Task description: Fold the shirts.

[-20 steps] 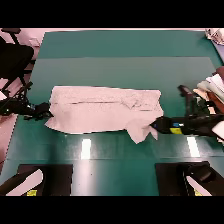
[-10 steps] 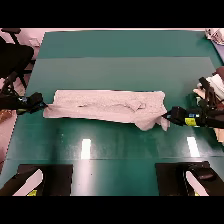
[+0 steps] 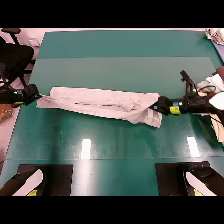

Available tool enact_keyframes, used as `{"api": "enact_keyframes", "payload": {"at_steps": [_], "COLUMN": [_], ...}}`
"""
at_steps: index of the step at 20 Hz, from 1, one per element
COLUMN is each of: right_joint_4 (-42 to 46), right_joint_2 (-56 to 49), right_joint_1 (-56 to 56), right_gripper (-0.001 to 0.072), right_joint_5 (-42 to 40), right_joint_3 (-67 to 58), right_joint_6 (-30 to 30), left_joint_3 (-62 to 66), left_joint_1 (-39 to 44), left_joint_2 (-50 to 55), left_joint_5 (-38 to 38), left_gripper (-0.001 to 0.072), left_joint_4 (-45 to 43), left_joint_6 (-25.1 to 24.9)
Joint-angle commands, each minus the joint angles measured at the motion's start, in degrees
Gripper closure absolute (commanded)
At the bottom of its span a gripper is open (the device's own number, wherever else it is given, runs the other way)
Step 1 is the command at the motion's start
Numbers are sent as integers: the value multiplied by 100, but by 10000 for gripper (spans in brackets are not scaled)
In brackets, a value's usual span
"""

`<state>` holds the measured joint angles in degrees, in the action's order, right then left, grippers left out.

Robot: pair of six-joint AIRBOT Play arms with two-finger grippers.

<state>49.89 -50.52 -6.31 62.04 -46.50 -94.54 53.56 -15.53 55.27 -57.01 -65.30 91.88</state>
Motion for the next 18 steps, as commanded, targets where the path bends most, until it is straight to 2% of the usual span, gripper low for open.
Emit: {"api": "enact_keyframes", "payload": {"at_steps": [1,5,10,14,18], "right_joint_4": [302,579,586,645,1143], "right_joint_2": [-750,-1626,-2391,-2782,-3042], "right_joint_1": [-74,-76,-76,-74,-76], "right_gripper": [696,696,696,696,696], "right_joint_5": [-122,280,415,426,605], "right_joint_3": [-774,-1902,-2765,-3029,-3029], "right_joint_6": [170,212,273,271,269], "left_joint_3": [39,295,1088,1440,1440], "left_joint_1": [4,4,4,20,20], "left_joint_2": [234,859,1589,2190,2514], "left_joint_5": [361,645,345,120,151], "left_gripper": [686,686,686,685,684], "left_joint_4": [24,264,282,330,323], "left_joint_6": [24,-37,-85,-85,-81]}}
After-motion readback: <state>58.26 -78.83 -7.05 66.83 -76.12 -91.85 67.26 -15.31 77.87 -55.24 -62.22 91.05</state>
